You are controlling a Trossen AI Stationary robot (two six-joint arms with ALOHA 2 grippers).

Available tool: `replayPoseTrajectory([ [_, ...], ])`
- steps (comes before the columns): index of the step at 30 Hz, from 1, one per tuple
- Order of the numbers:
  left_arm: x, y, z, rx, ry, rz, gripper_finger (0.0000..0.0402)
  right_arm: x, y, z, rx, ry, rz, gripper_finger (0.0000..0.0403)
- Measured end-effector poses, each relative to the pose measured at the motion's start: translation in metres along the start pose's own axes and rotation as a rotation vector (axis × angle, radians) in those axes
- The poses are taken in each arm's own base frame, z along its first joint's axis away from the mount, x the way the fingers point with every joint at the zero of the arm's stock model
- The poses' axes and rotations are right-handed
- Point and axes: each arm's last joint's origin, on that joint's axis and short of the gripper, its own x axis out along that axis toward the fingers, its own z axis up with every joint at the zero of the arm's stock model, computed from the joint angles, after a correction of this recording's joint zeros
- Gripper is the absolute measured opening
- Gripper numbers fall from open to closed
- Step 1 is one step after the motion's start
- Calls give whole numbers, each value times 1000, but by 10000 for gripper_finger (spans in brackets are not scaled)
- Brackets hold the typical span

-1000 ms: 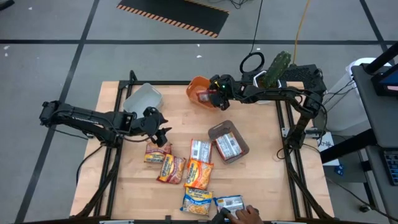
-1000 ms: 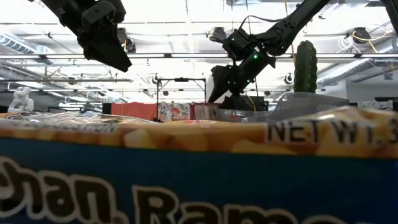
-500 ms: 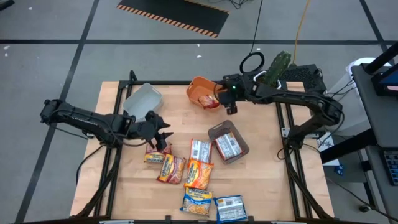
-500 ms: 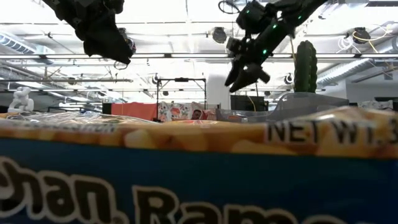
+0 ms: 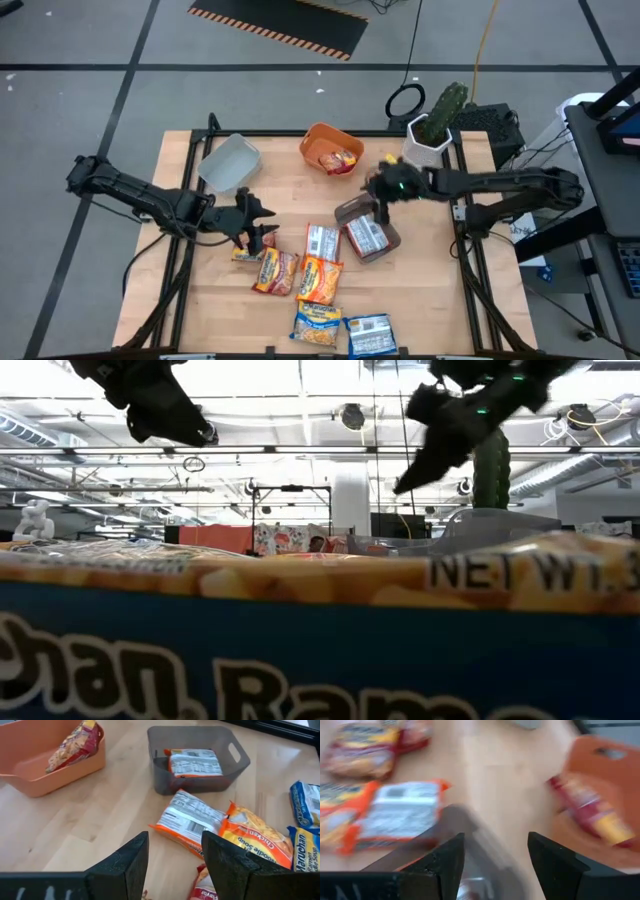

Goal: Sort Maruchan noodles
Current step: Put the left blue noodle pack into the gray bin

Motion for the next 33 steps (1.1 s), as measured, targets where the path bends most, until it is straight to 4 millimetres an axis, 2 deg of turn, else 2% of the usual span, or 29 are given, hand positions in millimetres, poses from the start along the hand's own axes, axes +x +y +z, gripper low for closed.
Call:
replayPoseTrajectory([
  [4, 0, -1, 0, -2, -6, -7, 189, -4, 22, -20, -36, -50, 76, 210],
  [8, 1, -4, 4, -20, -45, -23, 189, -11, 39, -24, -37, -65, 158, 210],
  [14, 13, -14, 12, 52, -128, -59, 189, -19, 62, -15, -94, -143, 275, 210],
  [18, 32, -24, 12, 152, -157, -94, 189, -27, 68, 1, -100, -200, 295, 210],
  [23, 56, -36, 2, 267, -101, -191, 189, -35, 74, 16, -109, -250, 295, 210],
  [30, 75, -47, -3, 312, -34, -312, 189, -38, 83, 16, -120, -255, 303, 210],
  [33, 77, -59, -4, 362, -5, -335, 189, -38, 85, 15, -116, -245, 292, 210],
])
